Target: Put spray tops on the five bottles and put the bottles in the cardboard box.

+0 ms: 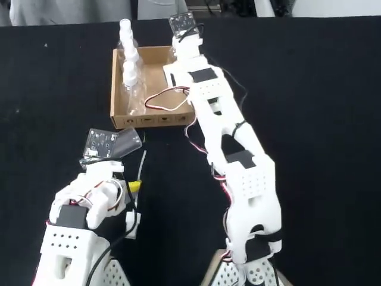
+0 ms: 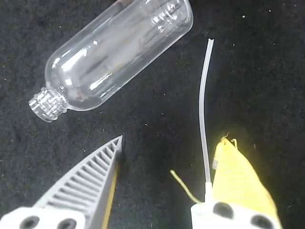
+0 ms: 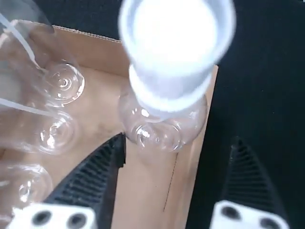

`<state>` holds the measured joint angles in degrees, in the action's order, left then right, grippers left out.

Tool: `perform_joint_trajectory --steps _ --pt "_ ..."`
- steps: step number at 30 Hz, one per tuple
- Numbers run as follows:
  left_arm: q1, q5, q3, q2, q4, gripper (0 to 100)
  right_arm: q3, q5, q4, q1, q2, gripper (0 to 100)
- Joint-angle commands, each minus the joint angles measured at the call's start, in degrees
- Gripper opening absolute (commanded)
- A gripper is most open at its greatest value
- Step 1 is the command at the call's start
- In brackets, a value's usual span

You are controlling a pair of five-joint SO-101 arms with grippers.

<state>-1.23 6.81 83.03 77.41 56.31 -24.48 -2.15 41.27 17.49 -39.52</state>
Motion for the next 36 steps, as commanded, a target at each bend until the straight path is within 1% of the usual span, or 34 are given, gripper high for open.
perform_joint_trajectory --steps 1,6,27,33,36 --pt "-0.7 0.1 -0.7 0.8 -1.1 28 -2.3 -0.2 3.4 -0.1 5.5 27.9" --pt "-0.7 0.1 -0.7 0.8 -1.1 28 -2.0 -0.2 6.1 -0.1 7.5 27.8" --pt "-0.7 0.1 -0.7 0.8 -0.7 28 -1.8 -0.3 25.7 -0.3 18.2 27.6" --pt "-0.6 0.1 -0.7 0.8 -0.7 28 -1.8 -0.3 32.6 0.0 20.7 27.6" --pt "-0.6 0.1 -0.6 0.8 -0.6 28 -1.8 -2.6 36.0 0.0 21.8 27.6"
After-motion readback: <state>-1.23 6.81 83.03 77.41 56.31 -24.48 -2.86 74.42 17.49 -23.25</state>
